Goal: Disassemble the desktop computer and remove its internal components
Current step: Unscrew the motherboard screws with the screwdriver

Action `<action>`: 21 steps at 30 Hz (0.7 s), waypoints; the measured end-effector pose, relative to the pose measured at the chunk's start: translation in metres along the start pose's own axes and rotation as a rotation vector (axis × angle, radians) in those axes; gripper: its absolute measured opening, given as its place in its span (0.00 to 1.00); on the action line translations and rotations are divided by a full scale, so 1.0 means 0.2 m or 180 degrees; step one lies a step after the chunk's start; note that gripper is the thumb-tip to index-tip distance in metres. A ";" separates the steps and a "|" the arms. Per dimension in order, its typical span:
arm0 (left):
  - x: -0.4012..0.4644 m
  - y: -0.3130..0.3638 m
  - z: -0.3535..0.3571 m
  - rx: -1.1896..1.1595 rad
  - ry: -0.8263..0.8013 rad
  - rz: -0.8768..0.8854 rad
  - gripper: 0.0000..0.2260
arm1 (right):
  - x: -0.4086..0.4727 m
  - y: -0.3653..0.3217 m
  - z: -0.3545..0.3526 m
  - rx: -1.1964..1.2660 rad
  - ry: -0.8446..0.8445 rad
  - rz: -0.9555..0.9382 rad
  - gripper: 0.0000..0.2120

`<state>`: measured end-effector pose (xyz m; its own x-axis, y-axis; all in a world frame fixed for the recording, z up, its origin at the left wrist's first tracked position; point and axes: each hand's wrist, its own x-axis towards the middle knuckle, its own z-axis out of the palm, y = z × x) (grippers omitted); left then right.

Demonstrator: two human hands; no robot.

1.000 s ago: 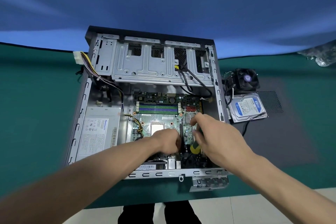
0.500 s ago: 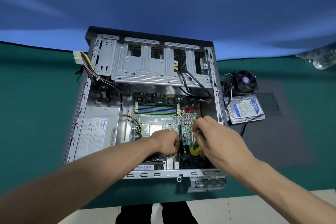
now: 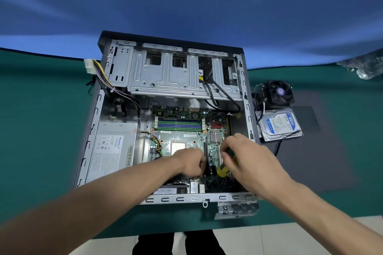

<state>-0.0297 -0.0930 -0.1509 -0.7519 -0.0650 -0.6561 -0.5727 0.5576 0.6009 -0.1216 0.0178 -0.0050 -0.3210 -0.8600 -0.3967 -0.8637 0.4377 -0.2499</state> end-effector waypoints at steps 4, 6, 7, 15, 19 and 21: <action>0.00 0.00 -0.01 0.0034 -0.0043 0.0075 0.09 | 0.01 0.00 0.00 0.0055 0.0000 0.0050 0.07; 0.00 0.01 0.00 0.0059 -0.0083 0.0107 0.08 | 0.01 0.00 0.01 0.0021 0.0137 0.0131 0.09; 0.00 0.01 0.00 0.0096 -0.0100 0.0127 0.07 | 0.00 0.00 0.01 0.0093 0.0198 0.0078 0.08; -0.03 0.04 0.00 0.0127 -0.0232 0.0395 0.10 | -0.01 0.02 -0.02 0.0084 0.0040 0.0302 0.04; -0.03 0.06 -0.01 0.0619 -0.0369 0.0649 0.13 | -0.01 0.01 -0.03 0.0423 -0.0195 0.0207 0.08; -0.02 0.07 -0.01 0.0740 -0.0356 0.0671 0.12 | -0.02 0.01 -0.03 0.0368 -0.0025 0.0239 0.06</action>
<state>-0.0350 -0.0864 -0.1383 -0.7979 0.1560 -0.5823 -0.3088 0.7239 0.6170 -0.1249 0.0203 0.0009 -0.3798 -0.8218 -0.4248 -0.7867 0.5285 -0.3190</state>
